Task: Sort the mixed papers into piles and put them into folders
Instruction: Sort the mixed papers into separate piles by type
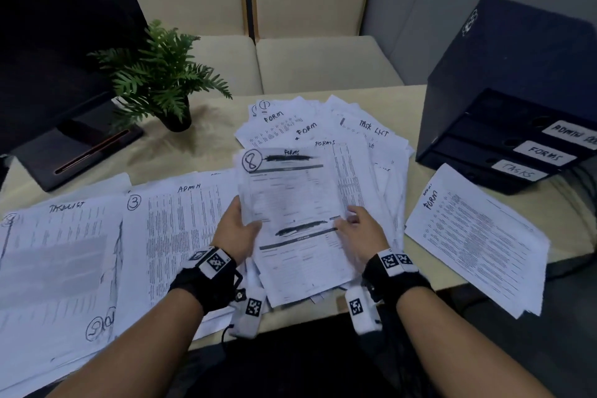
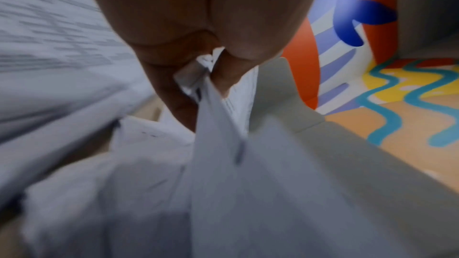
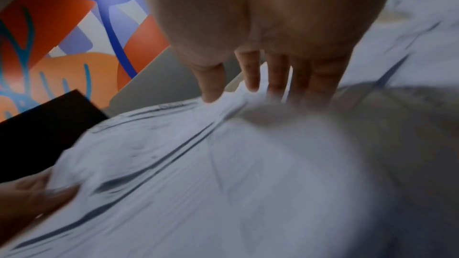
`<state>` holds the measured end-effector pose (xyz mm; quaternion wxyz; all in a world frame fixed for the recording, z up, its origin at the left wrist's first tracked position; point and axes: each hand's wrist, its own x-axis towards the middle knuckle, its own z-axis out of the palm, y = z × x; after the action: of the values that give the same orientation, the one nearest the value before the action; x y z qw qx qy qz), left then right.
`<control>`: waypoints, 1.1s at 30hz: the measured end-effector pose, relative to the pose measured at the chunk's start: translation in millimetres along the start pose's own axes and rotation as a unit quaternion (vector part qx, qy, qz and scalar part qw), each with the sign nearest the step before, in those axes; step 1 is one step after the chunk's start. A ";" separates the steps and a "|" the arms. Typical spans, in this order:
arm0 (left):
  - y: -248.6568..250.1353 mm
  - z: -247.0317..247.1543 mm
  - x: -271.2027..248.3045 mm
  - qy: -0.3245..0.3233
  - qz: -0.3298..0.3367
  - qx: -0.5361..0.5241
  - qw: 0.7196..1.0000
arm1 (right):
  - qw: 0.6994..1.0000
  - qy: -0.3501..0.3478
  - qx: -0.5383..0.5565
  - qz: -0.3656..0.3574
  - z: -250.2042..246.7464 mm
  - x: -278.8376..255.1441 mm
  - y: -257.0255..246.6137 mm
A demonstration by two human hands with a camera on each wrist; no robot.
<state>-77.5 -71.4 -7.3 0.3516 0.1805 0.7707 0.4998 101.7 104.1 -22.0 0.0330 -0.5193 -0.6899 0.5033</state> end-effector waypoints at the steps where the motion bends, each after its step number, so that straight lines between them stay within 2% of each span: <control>1: 8.3 0.5 -3.4 -0.018 0.016 -0.015 1.000 | 1.000 0.011 0.020 0.011 -5.5 -4.9 -0.3; 4: 18.8 12.7 -3.9 -0.068 0.040 -0.070 0.994 | 0.998 0.021 0.044 0.028 -25.0 -18.3 10.4; 8: 23.0 52.2 -5.7 -0.114 0.054 -0.067 0.990 | 0.995 0.039 0.094 0.014 -62.6 -30.2 27.9; 12: 31.5 109.7 -10.4 -0.171 -0.016 -0.050 0.984 | 0.996 0.085 0.027 0.006 -143.6 -32.1 48.1; 16: 39.5 160.8 -11.1 -0.160 -0.034 -0.020 0.986 | 0.990 0.104 -0.098 0.017 -233.5 -8.6 85.2; 21: 52.2 208.7 -10.8 -0.123 -0.022 0.016 0.992 | 0.979 0.066 -0.186 0.051 -307.2 37.9 125.4; 25: 60.6 228.6 -10.1 -0.091 -0.019 0.021 0.995 | 0.962 0.100 -0.237 0.095 -320.8 63.8 137.6; 28: 59.6 232.2 -6.2 -0.072 -0.015 0.050 0.996 | 0.917 0.155 -0.362 0.068 -306.9 66.6 135.1; 29: 58.3 231.5 -4.9 -0.064 -0.016 0.057 0.996 | 0.914 0.133 -0.381 0.037 -296.4 65.1 135.3; 31: 54.5 227.6 -1.5 -0.049 -0.018 0.071 0.996 | 0.917 0.022 -0.398 -0.006 -271.0 59.9 138.3; 33: 51.6 222.1 1.1 -0.035 -0.017 0.095 0.995 | 0.907 -0.061 -0.417 0.006 -251.9 57.4 142.9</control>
<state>78.4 94.8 -17.6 0.3681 0.2176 0.8047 0.4118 316.2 306.9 -29.8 -0.2314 -0.4579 -0.8347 0.2000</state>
